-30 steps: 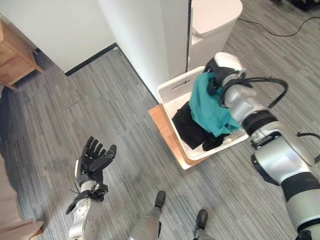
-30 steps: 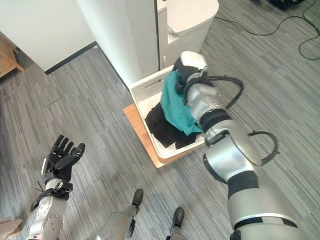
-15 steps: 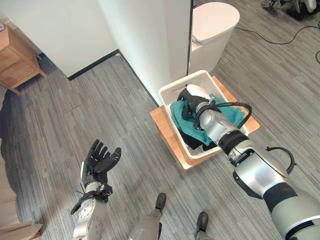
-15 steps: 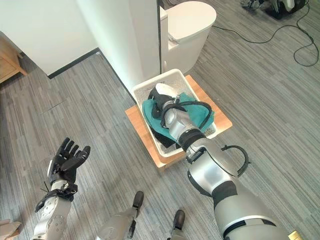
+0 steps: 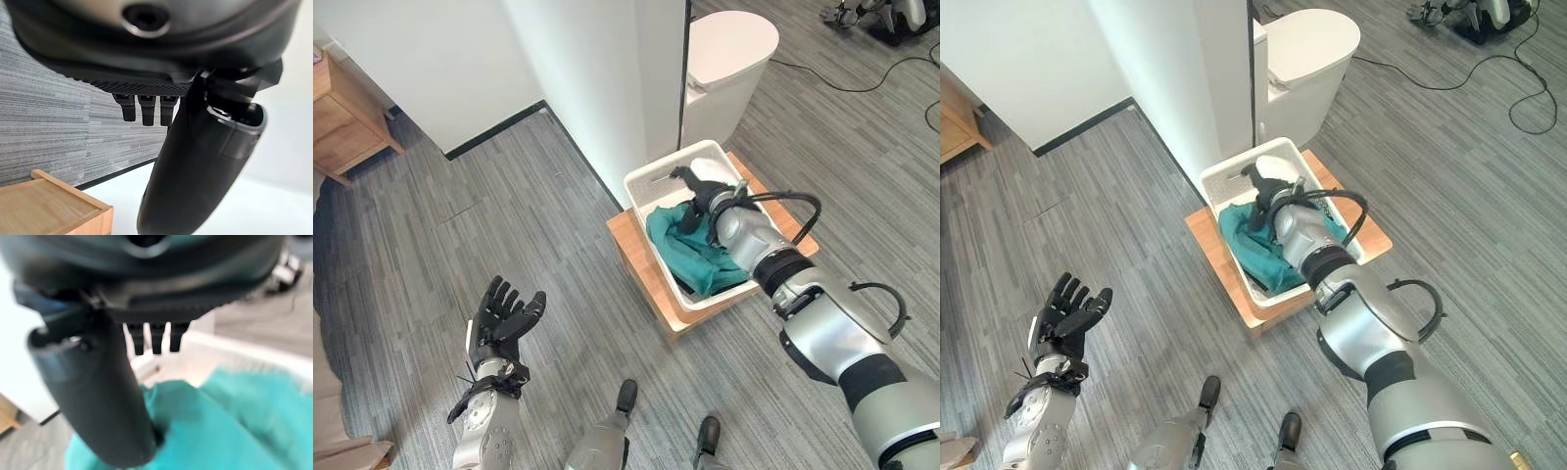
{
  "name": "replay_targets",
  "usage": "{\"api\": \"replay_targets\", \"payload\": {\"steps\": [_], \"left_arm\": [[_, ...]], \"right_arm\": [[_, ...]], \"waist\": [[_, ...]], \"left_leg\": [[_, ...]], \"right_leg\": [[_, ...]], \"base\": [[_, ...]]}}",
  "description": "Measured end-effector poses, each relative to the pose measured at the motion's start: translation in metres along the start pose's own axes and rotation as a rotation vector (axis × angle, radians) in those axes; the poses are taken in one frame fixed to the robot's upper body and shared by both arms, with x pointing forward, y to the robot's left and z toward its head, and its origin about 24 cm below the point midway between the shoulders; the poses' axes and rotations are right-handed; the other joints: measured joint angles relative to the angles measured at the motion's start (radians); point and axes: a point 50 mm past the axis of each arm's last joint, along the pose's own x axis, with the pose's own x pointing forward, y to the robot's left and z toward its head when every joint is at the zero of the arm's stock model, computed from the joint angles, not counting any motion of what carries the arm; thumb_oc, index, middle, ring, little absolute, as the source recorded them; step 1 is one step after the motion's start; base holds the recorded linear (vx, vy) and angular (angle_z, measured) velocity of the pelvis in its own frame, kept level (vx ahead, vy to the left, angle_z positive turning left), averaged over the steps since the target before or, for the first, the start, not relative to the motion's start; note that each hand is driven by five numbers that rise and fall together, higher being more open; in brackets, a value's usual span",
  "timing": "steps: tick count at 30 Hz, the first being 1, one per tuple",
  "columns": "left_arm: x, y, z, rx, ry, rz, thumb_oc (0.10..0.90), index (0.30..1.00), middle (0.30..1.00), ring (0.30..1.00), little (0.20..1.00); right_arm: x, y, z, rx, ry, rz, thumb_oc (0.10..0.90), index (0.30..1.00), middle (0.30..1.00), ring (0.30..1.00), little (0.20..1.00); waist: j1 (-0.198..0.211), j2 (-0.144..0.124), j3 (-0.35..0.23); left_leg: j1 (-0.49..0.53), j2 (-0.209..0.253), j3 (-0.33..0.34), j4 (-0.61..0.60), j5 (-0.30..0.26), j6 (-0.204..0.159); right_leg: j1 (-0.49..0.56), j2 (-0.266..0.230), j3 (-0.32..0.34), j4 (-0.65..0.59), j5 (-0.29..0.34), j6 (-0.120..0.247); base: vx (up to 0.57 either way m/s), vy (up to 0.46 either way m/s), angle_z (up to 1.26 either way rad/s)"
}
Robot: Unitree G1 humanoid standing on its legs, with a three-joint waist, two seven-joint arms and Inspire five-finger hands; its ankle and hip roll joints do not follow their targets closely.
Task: Pick up bed clothes into laundry basket.
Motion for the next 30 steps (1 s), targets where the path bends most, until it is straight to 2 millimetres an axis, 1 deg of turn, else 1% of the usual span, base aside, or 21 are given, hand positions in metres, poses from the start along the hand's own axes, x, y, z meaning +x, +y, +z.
{"api": "replay_targets", "payload": {"steps": [3, 7, 9, 11, 12, 14, 15, 16, 17, 18, 19, 20, 21, 22, 23, 24, 26, 27, 28, 29, 30], "left_arm": [[0.000, 0.003, -0.002, 0.005, 0.009, 0.010, 0.800, 0.900, 0.900, 0.900, 0.900], [0.003, 0.001, 0.001, 0.010, 0.001, -0.001, 0.800, 0.900, 0.900, 0.900, 0.900], [0.005, 0.000, 0.002, 0.011, -0.003, -0.006, 0.800, 0.900, 0.900, 0.900, 0.900], [0.007, -0.002, 0.003, 0.010, -0.007, -0.012, 0.800, 0.900, 0.900, 0.900, 0.900], [0.008, -0.005, 0.005, 0.008, -0.016, -0.019, 0.800, 0.900, 0.900, 0.900, 0.900], [0.009, -0.006, 0.006, 0.009, -0.017, -0.024, 0.800, 0.900, 0.900, 0.900, 0.900], [0.009, -0.001, 0.007, 0.010, -0.019, 0.001, 0.800, 0.900, 0.900, 0.900, 0.900], [0.008, 0.002, 0.007, 0.001, -0.017, 0.029, 0.800, 0.900, 0.900, 0.900, 0.900], [0.006, 0.005, 0.006, -0.019, -0.023, 0.055, 0.800, 0.900, 0.900, 0.900, 0.900], [0.005, 0.006, 0.005, -0.022, -0.017, 0.069, 0.800, 0.900, 0.900, 0.900, 0.900], [0.002, 0.006, 0.003, -0.041, -0.013, 0.084, 0.800, 0.900, 0.900, 0.900, 0.900], [-0.005, 0.009, 0.001, -0.069, -0.018, 0.104, 0.800, 0.900, 0.900, 0.900, 0.900], [-0.009, 0.016, -0.002, -0.061, -0.008, 0.127, 0.800, 0.900, 0.900, 0.900, 0.900], [-0.010, 0.017, -0.003, -0.060, -0.001, 0.132, 0.800, 0.900, 0.900, 0.900, 0.900], [-0.009, 0.013, -0.005, -0.077, 0.005, 0.126, 0.800, 0.900, 0.900, 0.900, 0.900], [-0.008, 0.009, -0.006, -0.094, 0.007, 0.118, 0.800, 0.900, 0.900, 0.900, 0.900], [-0.008, 0.001, -0.011, -0.127, 0.016, 0.114, 0.800, 0.900, 0.900, 0.900, 0.900], [-0.012, 0.001, -0.016, -0.143, 0.030, 0.126, 0.800, 0.900, 0.900, 0.900, 0.900], [-0.013, 0.001, -0.018, -0.154, 0.035, 0.133, 0.800, 0.900, 0.900, 0.900, 0.900], [-0.019, 0.006, -0.025, -0.156, 0.059, 0.160, 0.800, 0.900, 0.900, 0.900, 0.900], [-0.021, 0.010, -0.028, -0.154, 0.071, 0.176, 0.800, 0.900, 0.900, 0.900, 0.900]], "right_arm": [[0.002, -0.021, 0.009, -0.076, -0.026, -0.051, 0.800, 0.900, 0.900, 0.900, 0.900], [0.001, -0.063, 0.020, -0.137, -0.061, -0.163, 0.800, 0.900, 0.900, 0.900, 0.900], [-0.004, -0.088, 0.027, -0.066, -0.117, -0.257, 0.800, 0.900, 0.900, 0.900, 0.900], [-0.008, -0.100, 0.030, -0.026, -0.142, -0.318, 0.800, 0.900, 0.900, 0.900, 0.900], [-0.019, -0.119, 0.033, 0.078, -0.212, -0.383, 0.800, 0.900, 0.900, 0.900, 0.900], [-0.028, -0.127, 0.033, 0.114, -0.257, -0.417, 0.800, 0.900, 0.900, 0.900, 0.900], [-0.077, -0.151, 0.044, 0.175, -0.512, -0.622, 0.800, 0.900, 0.900, 0.900, 0.900], [-0.115, -0.152, 0.043, 0.250, -0.636, -0.714, 0.800, 0.900, 0.900, 0.900, 0.900], [-0.157, -0.146, 0.035, 0.331, -0.757, -0.852, 0.800, 0.900, 0.900, 0.900, 0.900], [-0.176, -0.137, 0.029, 0.348, -0.806, -0.894, 0.800, 0.900, 0.900, 0.900, 0.900], [-0.209, -0.114, 0.004, 0.370, -0.809, -0.932, 0.800, 0.900, 0.900, 0.900, 0.900], [-0.228, -0.085, -0.019, 0.427, -0.722, -0.903, 0.800, 0.900, 0.900, 0.900, 0.900], [-0.227, -0.070, -0.030, 0.452, -0.657, -0.839, 0.800, 0.900, 0.900, 0.900, 0.900], [-0.223, -0.048, -0.050, 0.485, -0.539, -0.739, 0.800, 0.900, 0.900, 0.900, 0.900], [-0.220, -0.025, -0.078, 0.513, -0.381, -0.651, 0.800, 0.900, 0.900, 0.900, 0.900], [-0.219, -0.012, -0.096, 0.520, -0.279, -0.604, 0.800, 0.900, 0.900, 0.900, 0.900], [-0.222, 0.037, -0.148, 0.621, 0.055, -0.482, 0.800, 0.900, 0.900, 0.900, 0.900], [-0.233, 0.056, -0.162, 0.713, 0.166, -0.489, 0.800, 0.900, 0.900, 0.900, 0.900], [-0.241, 0.067, -0.167, 0.780, 0.224, -0.507, 0.800, 0.900, 0.900, 0.900, 0.900], [-0.249, 0.081, -0.167, 0.880, 0.278, -0.517, 0.800, 0.900, 0.900, 0.900, 0.900], [-0.249, 0.087, -0.164, 0.919, 0.282, -0.507, 0.800, 0.900, 0.900, 0.900, 0.900]], "waist": [[-0.014, -0.001, 0.000], [-0.040, -0.015, -0.004], [-0.059, -0.016, -0.004], [-0.062, -0.016, -0.005], [-0.084, -0.016, -0.005], [-0.088, -0.018, -0.004], [-0.121, -0.020, -0.003], [-0.138, -0.024, -0.004], [-0.146, -0.025, -0.002], [-0.164, -0.028, -0.002], [-0.192, -0.029, -0.002], [-0.238, -0.031, -0.007], [-0.269, -0.034, -0.010], [-0.284, -0.043, -0.016], [-0.305, -0.034, -0.019], [-0.311, -0.022, -0.020], [-0.325, -0.004, -0.027], [-0.329, 0.010, -0.026], [-0.334, 0.014, -0.027], [-0.346, 0.030, -0.029], [-0.351, 0.036, -0.029]], "left_leg": [[0.033, 0.002, 0.016, -0.013, 0.000, 0.000], [0.054, 0.008, 0.031, -0.019, 0.000, 0.000], [0.061, 0.008, 0.041, -0.022, 0.000, 0.000], [0.069, 0.009, 0.057, -0.024, 0.000, 0.000], [0.069, 0.009, 0.060, -0.026, 0.000, 0.000], [0.066, 0.008, 0.061, -0.026, 0.000, 0.001], [0.068, 0.004, 0.068, -0.026, 0.000, 0.001], [0.072, 0.001, 0.087, -0.026, 0.000, 0.001], [0.083, -0.001, 0.105, -0.026, -0.002, 0.003], [0.088, -0.002, 0.110, -0.025, -0.002, 0.003], [0.097, -0.002, 0.109, -0.014, -0.001, 0.003], [0.125, -0.001, 0.114, -0.022, -0.002, 0.007], [0.135, -0.001, 0.115, -0.023, -0.002, 0.007], [0.137, -0.001, 0.117, -0.021, -0.006, 0.012], [0.134, 0.012, 0.111, -0.016, -0.027, 0.011], [0.132, 0.016, 0.111, -0.022, -0.034, 0.009], [0.125, 0.040, 0.108, -0.027, -0.037, 0.005], [0.126, 0.049, 0.094, -0.024, -0.033, 0.000], [0.125, 0.050, 0.085, -0.020, -0.033, -0.001], [0.124, 0.056, 0.075, -0.012, -0.028, -0.008], [0.123, 0.059, 0.070, -0.006, -0.021, -0.016]], "right_leg": [[0.020, 0.000, 0.010, 0.000, 0.002, 0.000], [0.028, 0.002, 0.031, 0.000, 0.001, 0.001], [0.029, 0.001, 0.039, 0.000, 0.002, 0.001], [0.028, 0.001, 0.053, 0.000, 0.005, 0.002], [0.025, 0.001, 0.058, 0.000, 0.006, 0.002], [0.023, 0.000, 0.061, 0.000, 0.007, 0.003], [0.019, -0.001, 0.068, 0.000, 0.009, 0.006], [0.012, -0.005, 0.094, 0.006, 0.008, 0.009], [0.024, -0.007, 0.115, 0.009, 0.005, 0.012], [0.020, -0.008, 0.120, 0.023, 0.000, 0.013], [0.023, -0.007, 0.121, 0.061, -0.019, 0.015], [0.051, -0.006, 0.140, 0.071, -0.032, 0.029], [0.052, -0.004, 0.156, 0.084, -0.045, 0.031], [0.048, -0.003, 0.176, 0.097, -0.064, 0.027], [0.047, 0.010, 0.194, 0.097, -0.080, 0.010], [0.044, 0.021, 0.192, 0.097, -0.079, 0.010], [0.024, 0.048, 0.201, 0.117, -0.082, 0.004], [0.019, 0.067, 0.223, 0.146, -0.092, -0.007], [0.019, 0.075, 0.248, 0.162, -0.114, -0.007], [0.010, 0.090, 0.261, 0.197, -0.129, -0.025], [0.004, 0.098, 0.263, 0.215, -0.136, -0.028]], "base": [[0.01, 0.019, -0.17], [0.01, 0.035, -0.13], [0.01, 0.025, -0.12], [0.00, 0.033, -0.16], [-0.01, 0.049, -0.09], [-0.04, 0.045, -0.05], [-0.09, 0.020, -0.19], [-0.12, 0.012, -0.24], [-0.06, -0.022, -0.28], [-0.01, -0.051, -0.08], [-0.04, -0.090, 0.18], [-0.01, -0.076, 0.20], [-0.07, -0.145, -0.10], [-0.05, -0.154, -0.35], [-0.08, -0.156, -0.23], [-0.06, -0.114, -0.05], [-0.16, -0.249, 0.02], [-0.17, -0.246, 0.15], [-0.22, -0.311, 0.20], [-0.15, -0.221, 0.15], [-0.25, -0.381, 0.14]]}}
